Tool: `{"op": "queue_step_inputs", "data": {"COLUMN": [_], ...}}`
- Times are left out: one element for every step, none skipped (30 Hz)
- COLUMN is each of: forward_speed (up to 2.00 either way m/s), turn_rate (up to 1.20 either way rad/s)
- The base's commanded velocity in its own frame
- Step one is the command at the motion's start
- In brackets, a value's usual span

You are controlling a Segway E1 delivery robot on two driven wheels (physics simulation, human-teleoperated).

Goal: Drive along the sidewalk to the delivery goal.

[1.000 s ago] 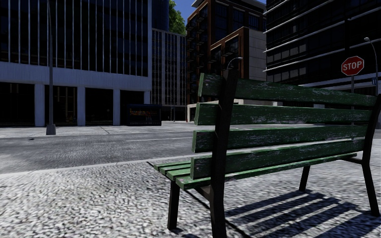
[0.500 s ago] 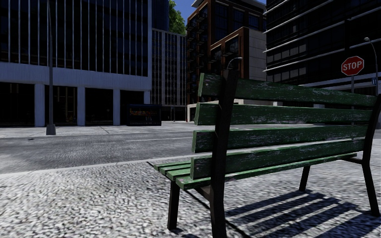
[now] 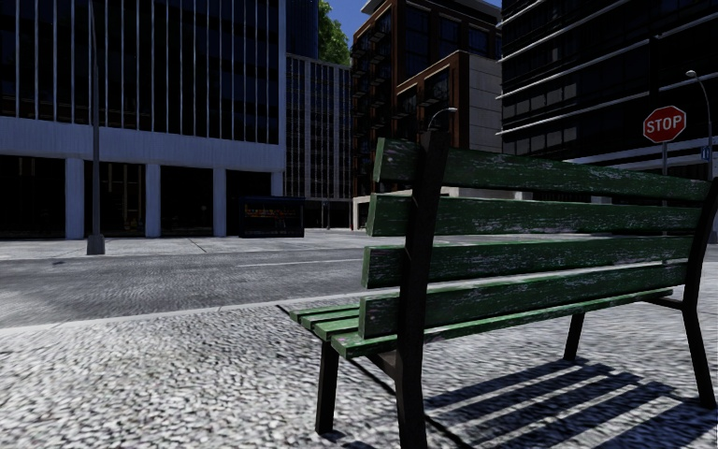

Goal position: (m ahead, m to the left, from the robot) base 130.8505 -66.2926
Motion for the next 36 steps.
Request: {"op": "queue_step_inputs", "data": {"forward_speed": [0.0, 0.0, 0.0, 0.0, 0.0, 0.0, 0.0, 0.0, 0.0, 0.0, 0.0, 0.0, 0.0, 0.0, 0.0, 0.0, 0.0, 0.0, 0.0, 0.0, 0.0, 0.0, 0.0, 0.0, 0.0, 0.0, 0.0, 0.0, 0.0, 0.0, 0.0, 0.0, 0.0, 0.0, 0.0, 0.0], "turn_rate": [-0.23, -0.27, -0.32, -0.43, -0.43, -0.5, -0.55, -0.57, -0.57, -0.57, -0.57, -0.57, -0.57, -0.57, -0.57, -0.57, -0.57, -0.57, -0.57, -0.57, -0.57, -0.57, -0.57, -0.57, -0.57, -0.57, -0.57, -0.57, -0.57, -0.57, -0.57, -0.57, -0.57, -0.57, -0.57, -0.57]}}
